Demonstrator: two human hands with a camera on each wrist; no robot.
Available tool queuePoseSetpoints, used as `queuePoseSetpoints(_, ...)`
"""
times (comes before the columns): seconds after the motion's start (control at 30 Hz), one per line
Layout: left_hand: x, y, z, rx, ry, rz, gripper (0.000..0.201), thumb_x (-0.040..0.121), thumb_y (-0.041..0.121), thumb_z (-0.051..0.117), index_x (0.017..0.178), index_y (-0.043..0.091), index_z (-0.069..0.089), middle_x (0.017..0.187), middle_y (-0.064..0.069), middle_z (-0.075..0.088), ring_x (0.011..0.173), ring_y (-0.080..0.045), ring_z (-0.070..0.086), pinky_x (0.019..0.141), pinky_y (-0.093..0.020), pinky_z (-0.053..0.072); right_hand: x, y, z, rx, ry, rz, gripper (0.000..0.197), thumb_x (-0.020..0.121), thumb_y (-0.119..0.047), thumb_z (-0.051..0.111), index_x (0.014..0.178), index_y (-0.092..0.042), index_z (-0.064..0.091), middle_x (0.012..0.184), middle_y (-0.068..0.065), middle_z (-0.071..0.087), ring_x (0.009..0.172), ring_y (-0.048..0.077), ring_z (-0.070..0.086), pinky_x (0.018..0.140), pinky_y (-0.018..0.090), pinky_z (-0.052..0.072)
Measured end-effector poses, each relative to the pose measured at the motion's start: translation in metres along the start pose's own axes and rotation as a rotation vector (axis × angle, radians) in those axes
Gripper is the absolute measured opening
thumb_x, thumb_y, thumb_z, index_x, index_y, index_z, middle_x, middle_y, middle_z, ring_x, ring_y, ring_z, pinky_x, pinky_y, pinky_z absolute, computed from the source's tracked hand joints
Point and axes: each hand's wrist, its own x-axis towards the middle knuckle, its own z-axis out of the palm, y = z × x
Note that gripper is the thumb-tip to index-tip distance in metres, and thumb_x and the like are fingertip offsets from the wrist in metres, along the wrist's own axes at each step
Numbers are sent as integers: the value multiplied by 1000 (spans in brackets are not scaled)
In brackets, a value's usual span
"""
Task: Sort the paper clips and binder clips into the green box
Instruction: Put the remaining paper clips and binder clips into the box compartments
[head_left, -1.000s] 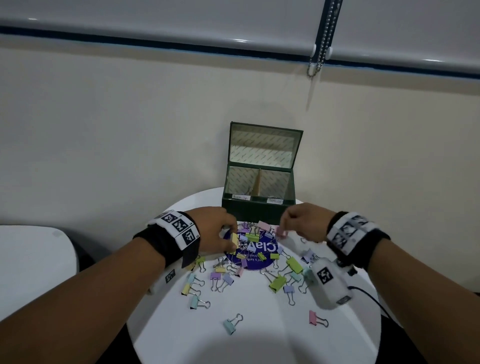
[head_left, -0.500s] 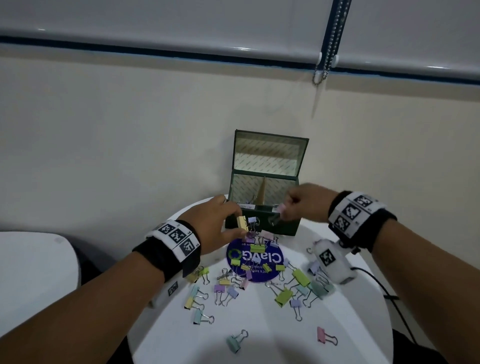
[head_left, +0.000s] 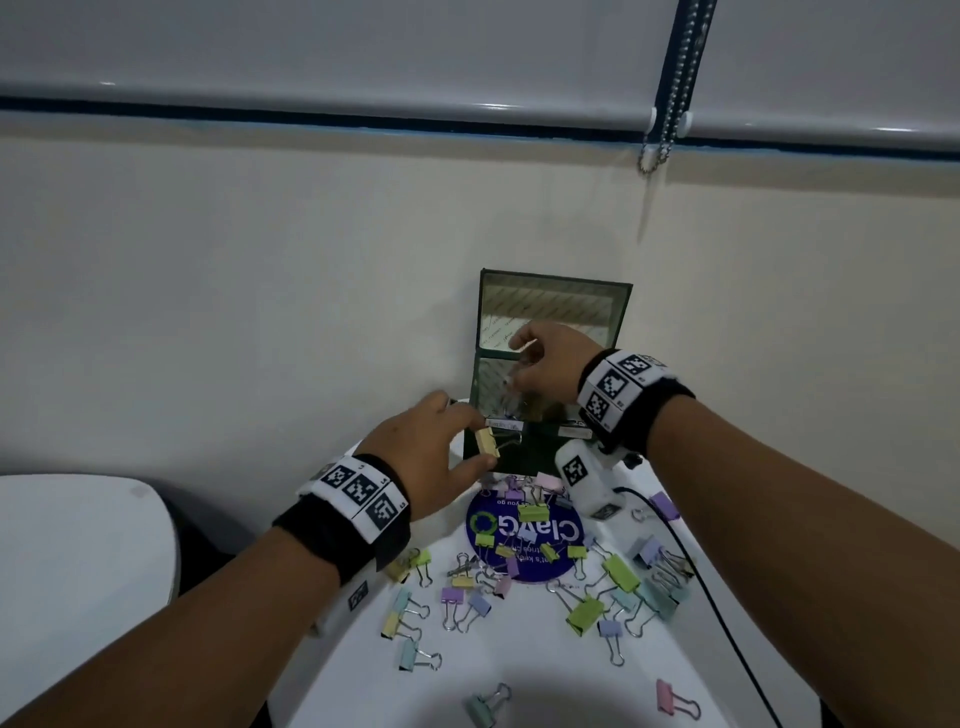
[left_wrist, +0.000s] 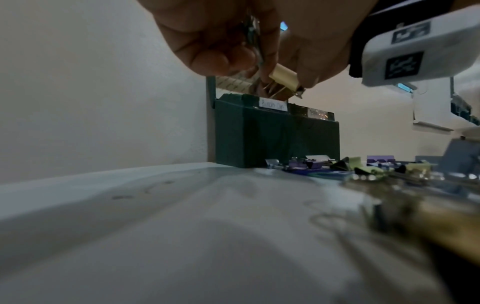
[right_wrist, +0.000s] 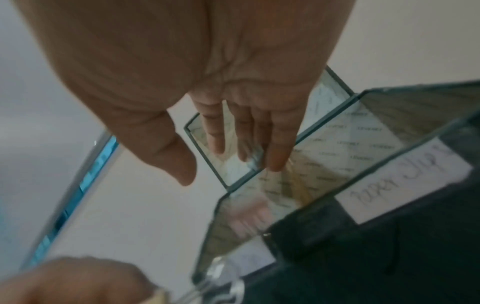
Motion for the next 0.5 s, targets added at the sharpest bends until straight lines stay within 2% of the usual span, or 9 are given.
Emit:
queuePoseSetpoints(0.07,2,-3,-1,4,8,-21,42,87,60,56,123,37,50,106,10,45,90,-14,58,76,-33,53,-7,2,-7,75,-8,-44,56,84,-16,74,134,-28,52,137,-2,54,122,17,53,91,29,47)
queuePoseSetpoints(0.13,4,-6,-6,20,13,-11,41,88,59,56,122,38,51,104,12,45,88,-12,57,74,-31,52,-20,12,-19,168,126,-97,52,86,-13,69,134,-28,53,139,-5,53,128,14,49,99,28,43)
queuePoseSetpoints(0.17,5,-7,-10,25,20,-7,40,87,59,56,121,38,51,103,12,45,88,-12,57,73,-30,51,-30,21,-25,212,211,-105,44,87,-10,67,127,-26,57,133,-5,57,123,13,52,96,25,46)
queuePoseSetpoints(0.23,10,-11,-20,38,39,-13,39,87,59,56,121,39,50,104,12,46,88,-11,57,73,-29,50,-53,44,-37,180,315,-108,25,87,-4,64,104,-22,64,112,-2,66,102,14,60,78,15,44)
queuePoseSetpoints(0.3,19,-13,-28,80,29,-28,41,88,59,56,122,39,49,106,11,46,86,-11,56,72,-28,49,-73,75,-44,-10,259,-62,22,86,-2,62,83,-24,63,94,1,69,89,19,63,71,19,43)
queuePoseSetpoints(0.37,34,-10,-34,131,10,-32,40,88,59,56,122,38,49,105,10,45,84,-11,55,71,-29,48,-87,107,-46,-215,118,66,26,85,-4,62,77,-30,59,91,-2,68,90,21,63,75,25,43)
queuePoseSetpoints(0.43,51,-2,-34,142,-4,-28,38,88,57,59,118,36,49,105,8,46,84,-14,54,71,-29,45,-97,131,-46,-383,10,178,18,84,-10,63,89,-27,63,102,-1,67,92,20,61,79,25,44)
queuePoseSetpoints(0.5,68,7,-27,135,-33,-29,37,87,53,62,117,34,50,109,4,49,83,-15,53,73,-29,45,-101,147,-40,-487,-48,217,23,86,-17,64,109,-22,65,115,0,65,94,17,58,84,25,46)
